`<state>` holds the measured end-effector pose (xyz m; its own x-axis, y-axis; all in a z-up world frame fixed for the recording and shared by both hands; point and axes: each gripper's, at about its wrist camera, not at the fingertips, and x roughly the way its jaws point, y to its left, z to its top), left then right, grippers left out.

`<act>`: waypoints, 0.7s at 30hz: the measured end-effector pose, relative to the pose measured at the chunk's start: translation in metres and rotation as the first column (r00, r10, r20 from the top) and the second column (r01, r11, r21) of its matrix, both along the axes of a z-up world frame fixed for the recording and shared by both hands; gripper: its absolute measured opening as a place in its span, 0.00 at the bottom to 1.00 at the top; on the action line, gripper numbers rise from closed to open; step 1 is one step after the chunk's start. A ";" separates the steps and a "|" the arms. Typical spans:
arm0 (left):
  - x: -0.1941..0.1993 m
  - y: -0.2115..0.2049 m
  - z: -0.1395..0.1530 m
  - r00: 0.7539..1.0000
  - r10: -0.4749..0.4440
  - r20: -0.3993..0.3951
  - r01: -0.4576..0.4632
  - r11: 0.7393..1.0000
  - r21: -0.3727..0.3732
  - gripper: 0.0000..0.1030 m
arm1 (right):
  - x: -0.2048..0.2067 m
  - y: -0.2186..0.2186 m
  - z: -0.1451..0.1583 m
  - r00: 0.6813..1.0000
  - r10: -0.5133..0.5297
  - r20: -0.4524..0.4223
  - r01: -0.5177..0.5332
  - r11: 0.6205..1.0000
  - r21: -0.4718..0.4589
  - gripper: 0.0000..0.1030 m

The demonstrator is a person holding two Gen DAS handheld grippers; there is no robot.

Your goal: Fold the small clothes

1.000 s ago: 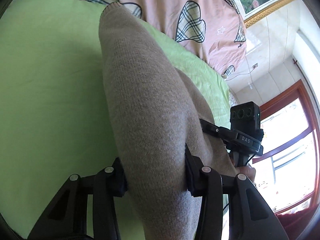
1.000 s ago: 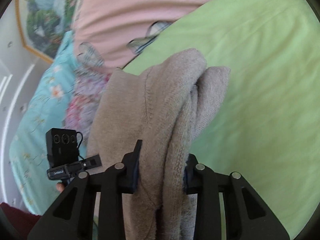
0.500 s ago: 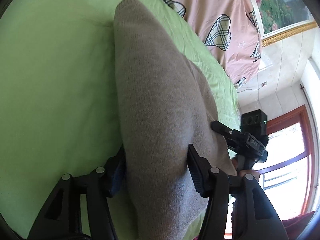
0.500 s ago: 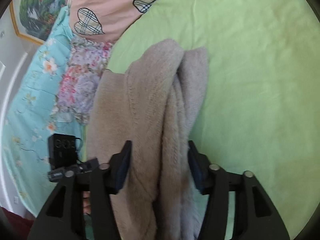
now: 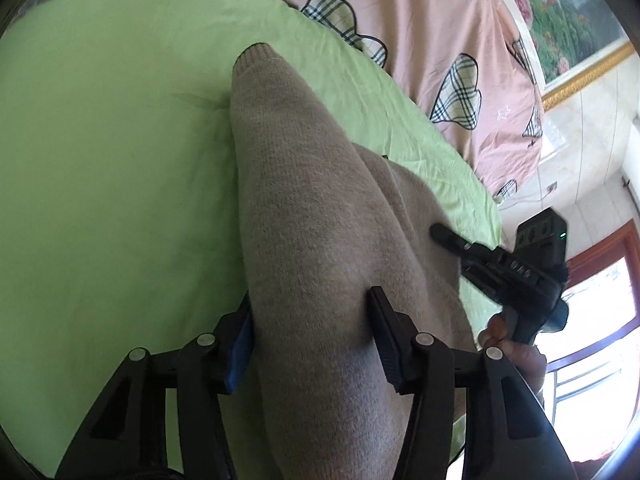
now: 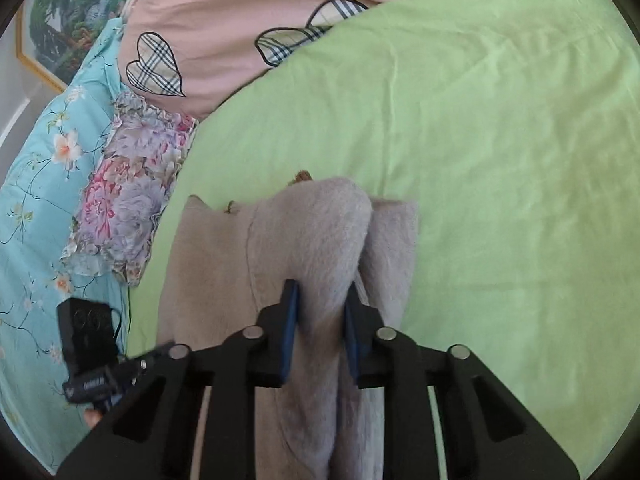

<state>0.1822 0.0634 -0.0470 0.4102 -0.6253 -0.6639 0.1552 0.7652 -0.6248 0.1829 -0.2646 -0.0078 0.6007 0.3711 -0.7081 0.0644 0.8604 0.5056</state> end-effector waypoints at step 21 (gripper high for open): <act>0.050 0.012 -0.001 0.995 0.068 -0.068 -0.064 0.997 0.048 0.77 | -0.019 -0.003 0.033 0.982 0.076 0.171 -0.065 0.996 -0.069 0.08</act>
<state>0.2326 0.0750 -0.0475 0.4012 -0.5671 -0.7194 0.0605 0.8000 -0.5969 0.1636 -0.2674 0.0248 0.6902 0.3752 -0.6187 -0.0812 0.8898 0.4490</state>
